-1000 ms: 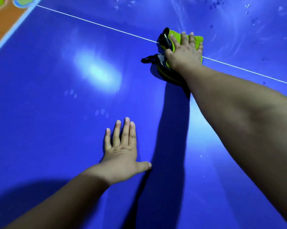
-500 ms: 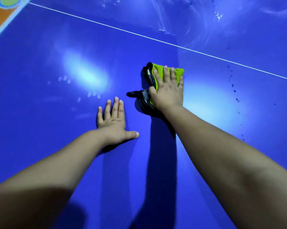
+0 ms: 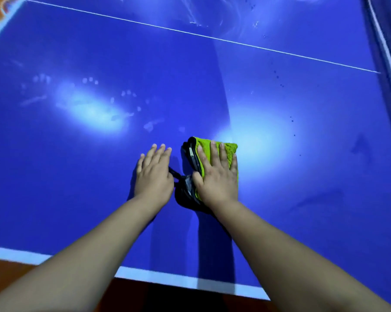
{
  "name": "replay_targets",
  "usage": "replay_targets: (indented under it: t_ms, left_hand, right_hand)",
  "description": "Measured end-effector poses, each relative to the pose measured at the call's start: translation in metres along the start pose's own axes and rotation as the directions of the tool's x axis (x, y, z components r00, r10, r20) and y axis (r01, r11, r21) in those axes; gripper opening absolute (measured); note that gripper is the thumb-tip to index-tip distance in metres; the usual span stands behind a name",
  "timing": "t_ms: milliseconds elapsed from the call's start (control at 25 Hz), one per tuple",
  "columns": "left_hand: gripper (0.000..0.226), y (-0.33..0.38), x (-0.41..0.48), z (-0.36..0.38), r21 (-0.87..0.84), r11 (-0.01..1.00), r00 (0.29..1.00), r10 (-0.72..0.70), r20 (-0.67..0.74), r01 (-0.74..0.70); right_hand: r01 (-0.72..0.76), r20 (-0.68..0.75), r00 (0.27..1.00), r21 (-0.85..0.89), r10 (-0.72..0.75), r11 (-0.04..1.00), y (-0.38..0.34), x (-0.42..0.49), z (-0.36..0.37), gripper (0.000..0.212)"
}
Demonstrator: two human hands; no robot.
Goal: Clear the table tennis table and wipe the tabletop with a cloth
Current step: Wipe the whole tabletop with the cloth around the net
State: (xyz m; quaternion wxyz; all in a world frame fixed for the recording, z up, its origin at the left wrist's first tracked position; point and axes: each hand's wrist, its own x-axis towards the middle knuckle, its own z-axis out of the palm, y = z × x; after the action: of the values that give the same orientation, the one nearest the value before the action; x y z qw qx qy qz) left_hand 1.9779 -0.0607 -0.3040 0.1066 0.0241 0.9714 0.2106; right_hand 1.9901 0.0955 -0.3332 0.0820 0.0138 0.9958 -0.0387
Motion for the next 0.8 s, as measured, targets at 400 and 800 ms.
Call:
replay_targets:
  t_ms: [400,800]
  left_hand:
    - [0.053,-0.003,-0.089,0.003,-0.037,0.999,0.997,-0.002,0.082,0.005]
    - [0.056,0.022,-0.020,0.008,-0.056,0.998,0.995,0.011,0.100,-0.005]
  right_hand:
    - [-0.076,-0.003,0.997,0.019,0.076,0.997,-0.024,-0.191,0.025,0.072]
    - [-0.229,-0.010,0.973,0.017,0.229,0.973,-0.001,-0.055,0.001,0.069]
